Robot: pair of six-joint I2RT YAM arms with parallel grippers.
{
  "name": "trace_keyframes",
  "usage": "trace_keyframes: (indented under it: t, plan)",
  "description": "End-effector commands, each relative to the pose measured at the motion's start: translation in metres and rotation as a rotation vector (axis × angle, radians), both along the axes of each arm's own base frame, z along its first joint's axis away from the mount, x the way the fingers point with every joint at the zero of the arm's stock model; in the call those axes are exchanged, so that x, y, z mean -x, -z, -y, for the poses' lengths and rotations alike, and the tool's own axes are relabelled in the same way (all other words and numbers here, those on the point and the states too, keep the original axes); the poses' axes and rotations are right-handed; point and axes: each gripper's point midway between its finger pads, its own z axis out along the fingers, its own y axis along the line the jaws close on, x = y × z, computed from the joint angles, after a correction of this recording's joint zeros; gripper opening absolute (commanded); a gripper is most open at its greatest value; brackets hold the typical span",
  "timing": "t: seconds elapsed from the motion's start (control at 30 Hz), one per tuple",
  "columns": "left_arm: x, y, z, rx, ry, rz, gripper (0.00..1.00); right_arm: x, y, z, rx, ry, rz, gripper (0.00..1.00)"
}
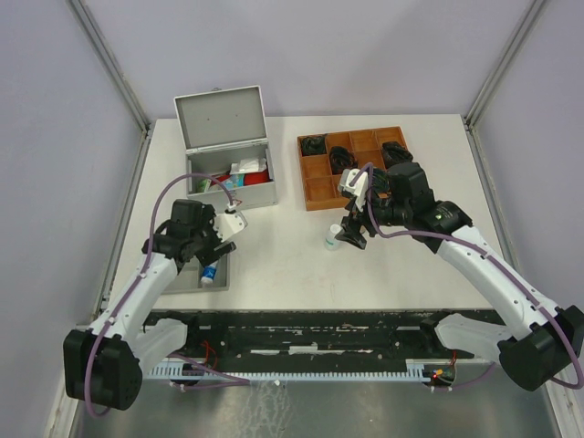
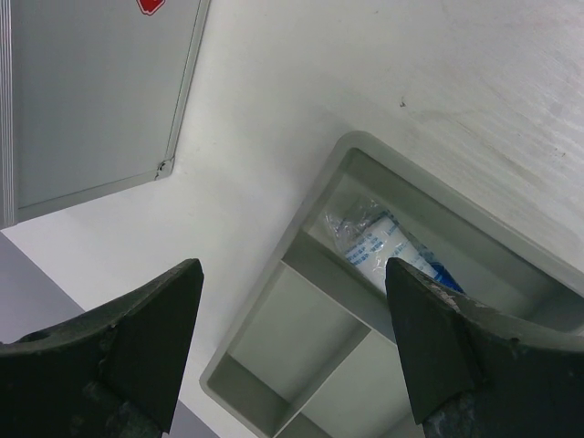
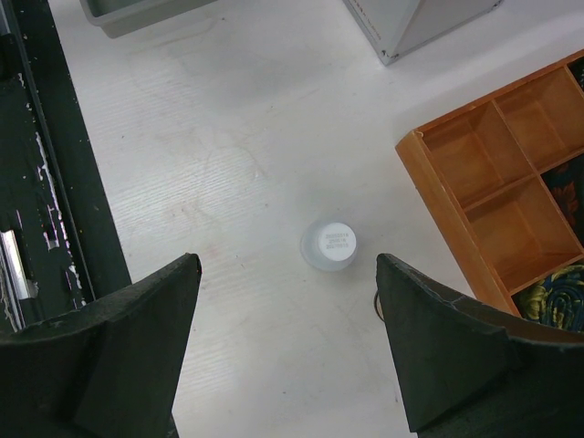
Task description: Organize the medicine kit
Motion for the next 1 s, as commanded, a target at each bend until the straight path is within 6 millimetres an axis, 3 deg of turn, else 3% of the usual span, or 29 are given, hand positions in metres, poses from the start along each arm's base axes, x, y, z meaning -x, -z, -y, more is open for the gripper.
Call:
trace_keyframes:
  t: [0.0, 0.57, 0.8, 0.97]
  plan:
    - [0.0, 0.005, 0.009, -0.012, 0.096, -0.004, 0.88, -0.001, -0.015, -0.003, -0.029, -0.015, 0.035, 0.87]
    - [0.008, 0.033, 0.012, -0.138, 0.155, 0.002, 0.88, -0.001, -0.014, -0.004, -0.025, -0.02, 0.029, 0.88]
    - [0.016, 0.027, 0.034, -0.066, 0.169, 0.045, 0.88, -0.002, -0.011, -0.004, -0.019, -0.019, 0.018, 0.88]
    - [0.02, 0.037, 0.051, -0.041, 0.195, 0.031, 0.88, -0.001, -0.012, -0.004, -0.018, -0.019, 0.019, 0.88]
